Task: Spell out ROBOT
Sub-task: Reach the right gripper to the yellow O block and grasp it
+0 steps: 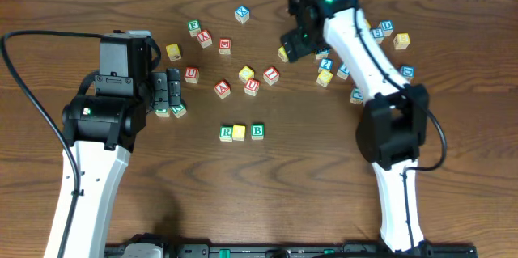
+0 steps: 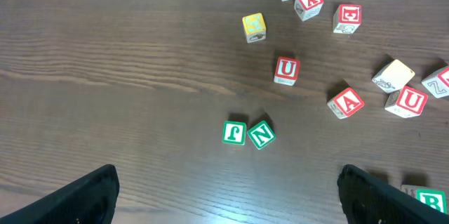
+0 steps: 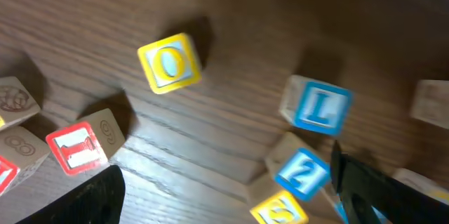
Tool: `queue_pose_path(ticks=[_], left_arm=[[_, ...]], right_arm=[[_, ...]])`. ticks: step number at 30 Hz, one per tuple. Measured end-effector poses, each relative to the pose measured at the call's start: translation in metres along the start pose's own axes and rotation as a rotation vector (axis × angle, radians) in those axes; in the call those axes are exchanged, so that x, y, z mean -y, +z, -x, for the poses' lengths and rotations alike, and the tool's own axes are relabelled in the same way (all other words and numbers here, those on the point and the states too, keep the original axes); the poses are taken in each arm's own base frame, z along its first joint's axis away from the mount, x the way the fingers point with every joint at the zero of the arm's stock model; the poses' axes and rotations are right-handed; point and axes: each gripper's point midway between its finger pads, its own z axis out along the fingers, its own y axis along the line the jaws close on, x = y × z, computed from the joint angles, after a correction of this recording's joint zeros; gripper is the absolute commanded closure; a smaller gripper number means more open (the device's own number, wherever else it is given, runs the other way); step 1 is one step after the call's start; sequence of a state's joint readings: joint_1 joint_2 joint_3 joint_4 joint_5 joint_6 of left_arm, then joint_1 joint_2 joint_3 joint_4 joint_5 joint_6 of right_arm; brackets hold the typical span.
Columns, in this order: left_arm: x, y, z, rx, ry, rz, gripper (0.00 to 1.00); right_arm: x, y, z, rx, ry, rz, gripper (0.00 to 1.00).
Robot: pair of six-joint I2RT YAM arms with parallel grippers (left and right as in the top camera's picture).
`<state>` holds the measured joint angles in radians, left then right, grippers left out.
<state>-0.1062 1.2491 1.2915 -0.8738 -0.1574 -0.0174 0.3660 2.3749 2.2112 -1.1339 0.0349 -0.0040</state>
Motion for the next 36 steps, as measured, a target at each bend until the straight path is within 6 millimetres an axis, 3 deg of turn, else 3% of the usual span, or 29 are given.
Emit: queue_pose_path(ticks=[4,12,17,25,34,36], left_arm=[[0.0,0.0,0.0,0.0,0.0,0.0,0.02],[0.0,0.0,0.0,0.0,0.0,0.0,0.03],[0.0,0.0,0.0,0.0,0.0,0.0,0.02],[0.0,0.0,0.0,0.0,0.0,0.0,0.02],[0.0,0.0,0.0,0.0,0.0,0.0,0.02],[0.0,0.0,0.0,0.0,0.0,0.0,0.02]], right_arm=[[-0.022,0.003,0.008,0.035,-0.045,-0.011,0.09],[-0.023,0.004,0.022,0.087,-0.045,-0.018,0.13],[-0.024,0.046,0.012,0.032,-0.047,-0.02,0.13],[-0.024,0.053,0.02,0.06,-0.046,-0.022,0.14],[-0.025,0.053,0.026,0.086,-0.044,-0.021,0.35],[-0.025,0.053,0.026,0.085,-0.044,-0.021,0.35]])
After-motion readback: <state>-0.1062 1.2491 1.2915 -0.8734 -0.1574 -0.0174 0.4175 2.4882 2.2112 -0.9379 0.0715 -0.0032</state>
